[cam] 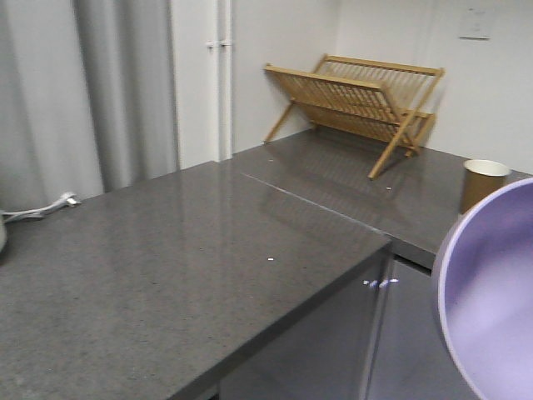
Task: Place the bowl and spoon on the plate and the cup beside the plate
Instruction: 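Carry spoon and bowl while driving to the counter with the plate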
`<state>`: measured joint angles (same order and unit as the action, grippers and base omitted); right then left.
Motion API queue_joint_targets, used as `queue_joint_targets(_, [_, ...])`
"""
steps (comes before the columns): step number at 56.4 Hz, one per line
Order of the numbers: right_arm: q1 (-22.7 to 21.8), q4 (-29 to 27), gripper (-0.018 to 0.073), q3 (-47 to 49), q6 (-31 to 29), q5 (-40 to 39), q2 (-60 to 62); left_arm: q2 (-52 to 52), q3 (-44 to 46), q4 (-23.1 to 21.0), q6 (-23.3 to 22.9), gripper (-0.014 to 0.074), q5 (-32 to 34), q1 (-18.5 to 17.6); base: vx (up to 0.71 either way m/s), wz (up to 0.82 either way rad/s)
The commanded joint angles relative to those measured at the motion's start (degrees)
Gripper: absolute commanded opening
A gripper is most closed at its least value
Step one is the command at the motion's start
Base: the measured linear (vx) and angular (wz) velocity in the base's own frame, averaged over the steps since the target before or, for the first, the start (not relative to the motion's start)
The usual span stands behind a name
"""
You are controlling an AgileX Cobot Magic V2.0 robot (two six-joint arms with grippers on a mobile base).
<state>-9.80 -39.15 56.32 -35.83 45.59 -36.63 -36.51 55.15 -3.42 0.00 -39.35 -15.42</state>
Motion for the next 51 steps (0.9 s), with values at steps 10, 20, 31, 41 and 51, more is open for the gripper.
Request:
queue_joint_targets(10, [0.4,-1.9,-0.0009,1.6,0.1,-3.9,-0.2,0.1,1.3,-0.6,0.0,-0.0006,5.1,-0.4,-0.02,-0.68])
queue_joint_targets(20, [0.4,-1.9,-0.0009,1.6,0.1,-3.9,-0.2,0.1,1.3,-0.6,0.0,-0.0006,5.1,-0.4,0.02,-0.56])
queue_joint_targets(31, [0.4,-1.9,-0.0009,1.6,0.1,-3.9,-0.2,0.1,1.3,-0.6,0.0,-0.0006,5.1,-0.4,0.07,-0.46])
queue_joint_targets(41, [0.4,-1.9,-0.0009,1.6,0.1,-3.9,-0.2,0.1,1.3,-0.6,0.0,-0.0006,5.1,-0.4,0.12,-0.39])
queue_joint_targets(51, [0.4,-1.9,-0.0009,1.6,0.1,-3.9,-0.2,0.1,1.3,-0.6,0.0,-0.0006,5.1,-0.4,0.16,-0.44])
